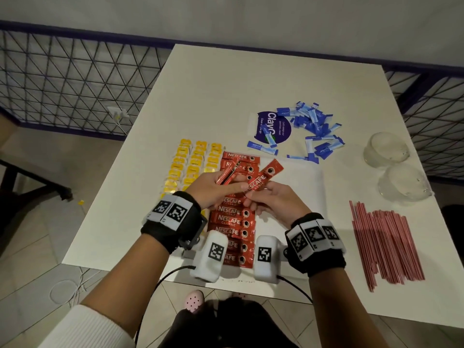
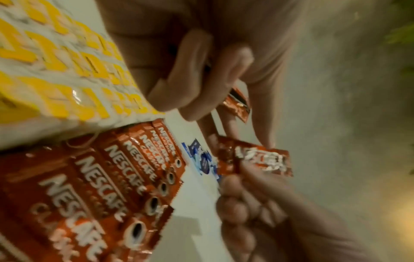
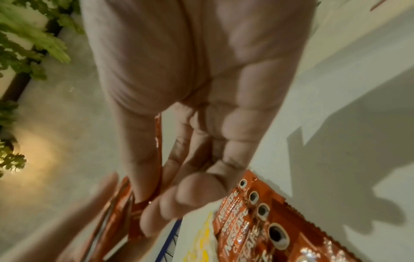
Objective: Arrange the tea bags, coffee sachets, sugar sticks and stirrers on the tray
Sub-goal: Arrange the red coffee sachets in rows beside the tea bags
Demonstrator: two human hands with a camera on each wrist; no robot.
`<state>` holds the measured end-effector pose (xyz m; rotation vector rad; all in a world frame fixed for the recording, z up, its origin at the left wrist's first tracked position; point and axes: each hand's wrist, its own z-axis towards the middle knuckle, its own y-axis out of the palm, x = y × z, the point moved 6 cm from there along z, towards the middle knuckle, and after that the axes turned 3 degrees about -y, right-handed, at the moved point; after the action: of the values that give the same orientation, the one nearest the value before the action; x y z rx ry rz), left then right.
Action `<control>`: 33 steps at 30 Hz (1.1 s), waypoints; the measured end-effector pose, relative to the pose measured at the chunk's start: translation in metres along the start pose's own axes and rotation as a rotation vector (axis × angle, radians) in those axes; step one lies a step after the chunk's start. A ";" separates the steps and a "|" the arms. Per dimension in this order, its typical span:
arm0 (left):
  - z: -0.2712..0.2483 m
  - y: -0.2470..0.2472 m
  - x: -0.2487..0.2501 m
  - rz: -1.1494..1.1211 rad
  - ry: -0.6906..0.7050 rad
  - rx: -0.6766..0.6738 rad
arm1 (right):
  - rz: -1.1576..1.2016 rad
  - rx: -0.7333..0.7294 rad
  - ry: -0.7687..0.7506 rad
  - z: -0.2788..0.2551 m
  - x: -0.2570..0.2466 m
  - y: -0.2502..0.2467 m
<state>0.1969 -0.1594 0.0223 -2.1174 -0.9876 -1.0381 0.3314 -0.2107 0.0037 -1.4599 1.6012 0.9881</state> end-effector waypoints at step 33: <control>0.047 -0.025 -0.016 0.775 -0.027 0.144 | -0.333 0.357 0.180 0.034 0.035 -0.034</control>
<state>0.1886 -0.1163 -0.0117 -2.1052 -0.1799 -0.5248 0.3635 -0.1964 -0.0450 -1.5252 1.4986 0.3692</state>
